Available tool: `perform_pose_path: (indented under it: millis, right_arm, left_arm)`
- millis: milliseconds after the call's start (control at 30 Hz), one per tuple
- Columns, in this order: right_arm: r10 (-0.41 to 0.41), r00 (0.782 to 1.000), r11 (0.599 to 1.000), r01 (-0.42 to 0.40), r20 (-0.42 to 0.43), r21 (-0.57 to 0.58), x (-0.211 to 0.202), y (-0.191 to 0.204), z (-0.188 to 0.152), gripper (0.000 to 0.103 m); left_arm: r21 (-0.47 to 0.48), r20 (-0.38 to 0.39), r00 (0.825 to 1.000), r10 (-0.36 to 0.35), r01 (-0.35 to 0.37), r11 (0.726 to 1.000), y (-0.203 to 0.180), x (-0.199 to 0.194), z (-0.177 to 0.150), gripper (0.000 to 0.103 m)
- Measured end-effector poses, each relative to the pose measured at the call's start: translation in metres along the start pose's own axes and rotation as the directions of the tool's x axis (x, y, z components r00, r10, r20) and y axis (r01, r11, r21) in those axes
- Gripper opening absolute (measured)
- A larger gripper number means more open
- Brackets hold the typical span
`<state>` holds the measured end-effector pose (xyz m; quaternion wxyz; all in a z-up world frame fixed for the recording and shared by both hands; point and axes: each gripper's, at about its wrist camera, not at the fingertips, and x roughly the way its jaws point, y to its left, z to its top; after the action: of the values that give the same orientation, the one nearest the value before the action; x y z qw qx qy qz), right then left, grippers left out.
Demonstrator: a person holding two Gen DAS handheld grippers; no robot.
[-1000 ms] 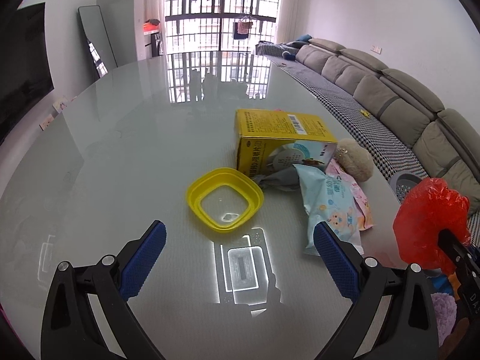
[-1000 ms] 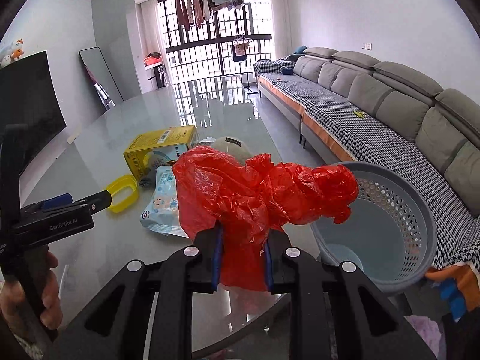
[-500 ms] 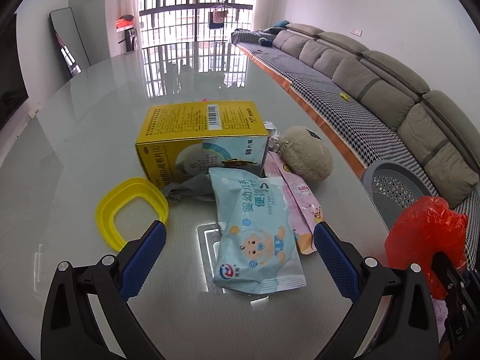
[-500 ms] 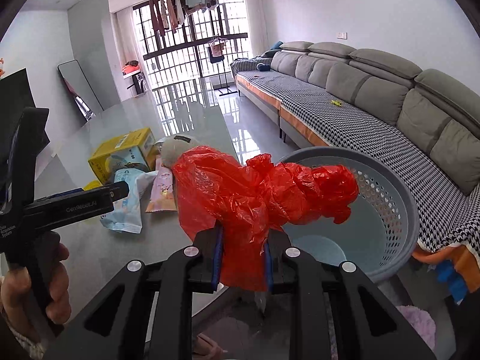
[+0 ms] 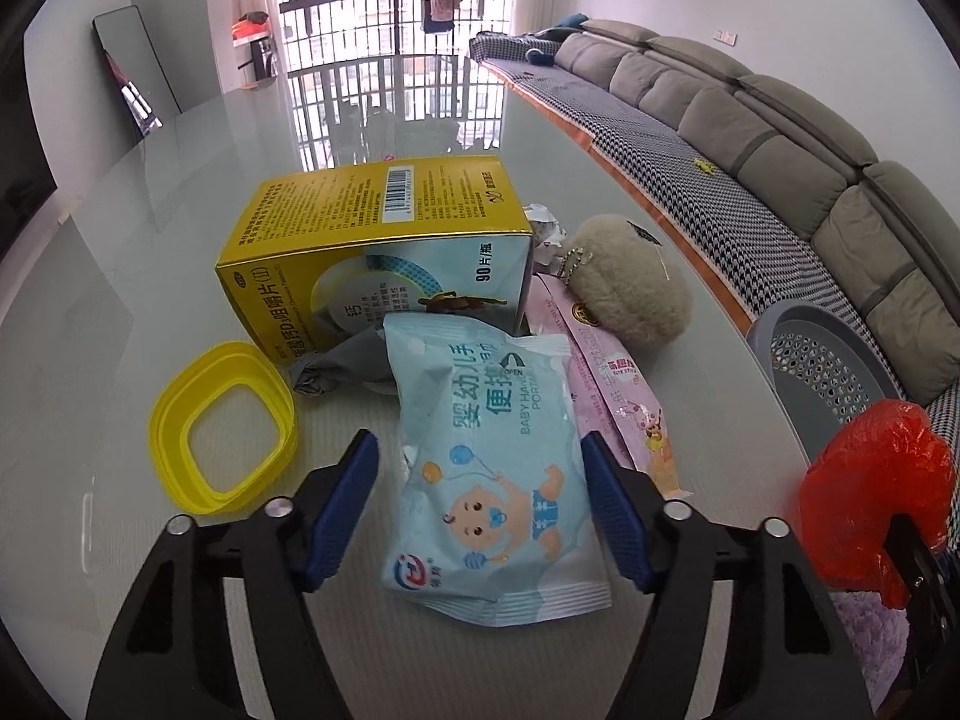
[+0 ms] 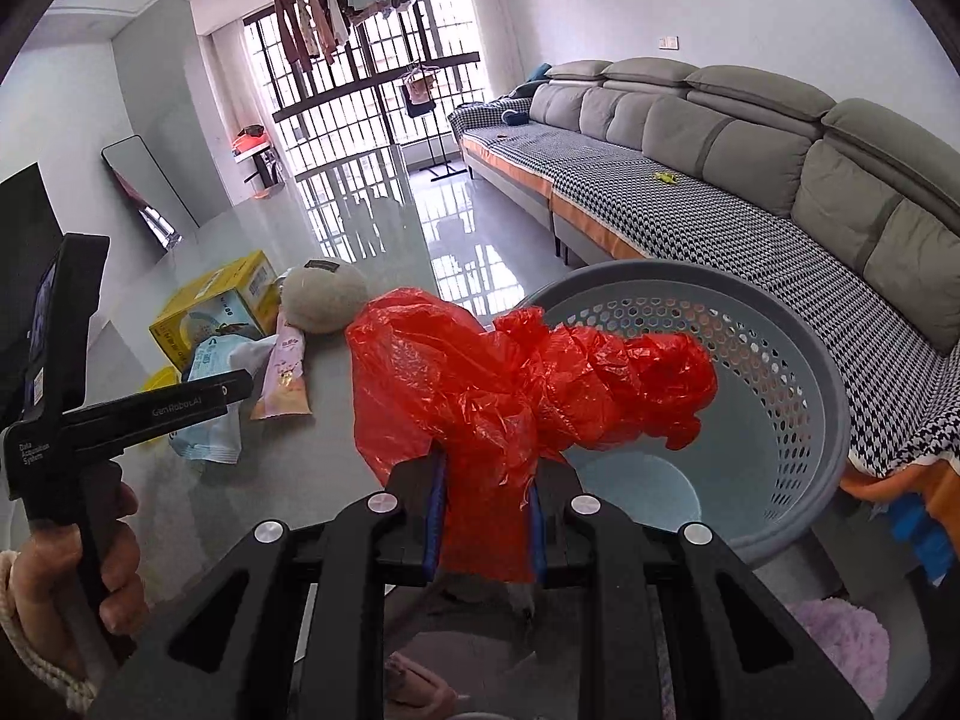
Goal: Collect trash
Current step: 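Grasp the blue wipes packet with the left gripper while the right gripper holds the red bag, then carry both items over the grey basket and open both grippers to drop them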
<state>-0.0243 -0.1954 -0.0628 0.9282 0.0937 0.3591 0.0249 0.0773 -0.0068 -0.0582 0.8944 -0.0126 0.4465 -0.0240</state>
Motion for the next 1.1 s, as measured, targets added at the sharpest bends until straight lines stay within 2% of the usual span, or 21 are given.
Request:
perform_pose_path:
  millis: [367, 567, 800, 1100]
  right_arm:
    - [0.005, 1.0, 1.0, -0.004, 0.022, -0.02, -0.013, 0.008, 0.0, 0.021]
    - [0.009, 0.999, 1.0, -0.008, 0.031, -0.027, -0.02, 0.007, 0.003, 0.021]
    - [-0.012, 1.0, 1.0, 0.013, 0.026, -0.017, -0.023, -0.003, 0.008, 0.021]
    - [-0.052, 0.998, 0.999, 0.052, 0.027, 0.011, -0.027, -0.041, 0.023, 0.021]
  left_arm:
    - [-0.001, 0.057, 0.998, -0.022, 0.022, 1.0, 0.01, -0.033, -0.008, 0.057]
    - [0.025, 0.126, 0.992, -0.025, 0.022, 0.999, 0.012, -0.067, -0.009, 0.057]
    - [0.074, 0.163, 0.983, -0.078, 0.067, 0.995, -0.011, -0.091, -0.005, 0.057]
    - [0.141, 0.144, 0.977, -0.16, 0.14, 0.98, -0.059, -0.091, -0.001, 0.057]
